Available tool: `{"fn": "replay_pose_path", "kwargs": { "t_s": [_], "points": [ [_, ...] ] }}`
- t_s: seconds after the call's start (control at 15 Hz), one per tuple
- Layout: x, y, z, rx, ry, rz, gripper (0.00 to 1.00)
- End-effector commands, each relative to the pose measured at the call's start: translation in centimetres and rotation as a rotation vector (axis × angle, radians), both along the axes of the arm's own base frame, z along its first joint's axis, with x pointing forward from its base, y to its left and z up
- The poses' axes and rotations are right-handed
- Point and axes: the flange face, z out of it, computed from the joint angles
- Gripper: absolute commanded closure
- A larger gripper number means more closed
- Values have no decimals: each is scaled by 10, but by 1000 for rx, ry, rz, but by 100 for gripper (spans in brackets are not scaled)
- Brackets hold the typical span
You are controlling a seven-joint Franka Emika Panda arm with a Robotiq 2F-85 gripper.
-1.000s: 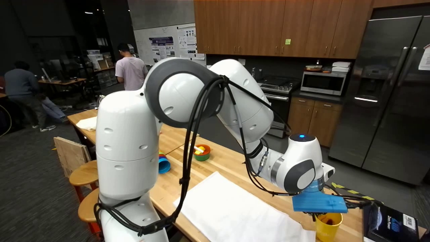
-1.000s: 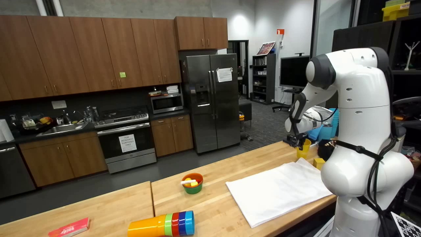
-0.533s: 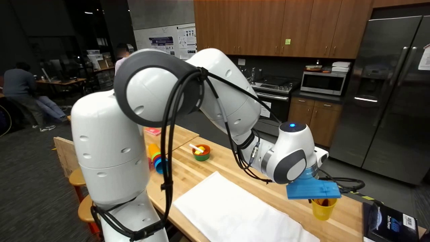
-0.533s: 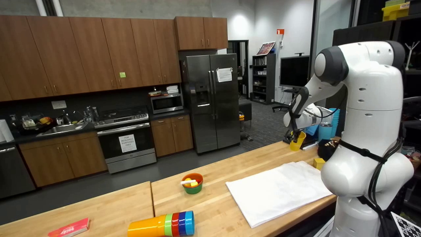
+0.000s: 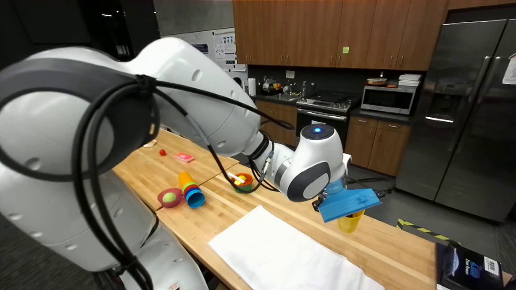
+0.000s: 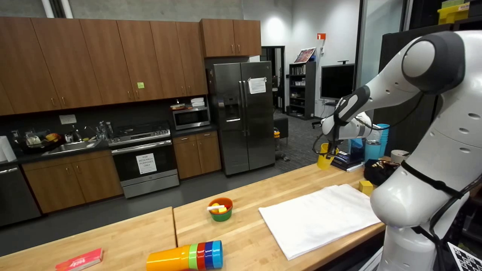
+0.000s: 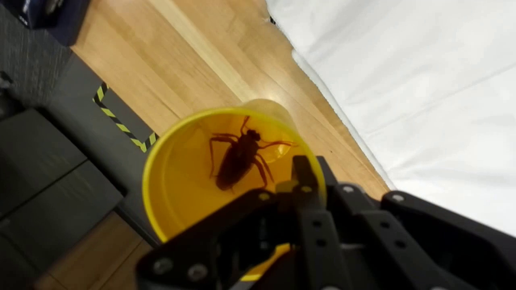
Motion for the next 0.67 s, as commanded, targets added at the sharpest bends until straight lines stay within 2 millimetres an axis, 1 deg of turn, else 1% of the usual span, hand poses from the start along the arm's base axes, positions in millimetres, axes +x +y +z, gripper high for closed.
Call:
{"fn": "replay_pose_path", "kwargs": {
  "t_s": [0.0,0.07,0.27,0.6],
  "points": [
    [-28,20,22,-84,-57,172,99],
    [-11,11,12,-46,-16,90,96],
    [-24,18,19,-69,-38,143,96],
    [-26,20,18,-71,-39,152,96]
  ]
}}
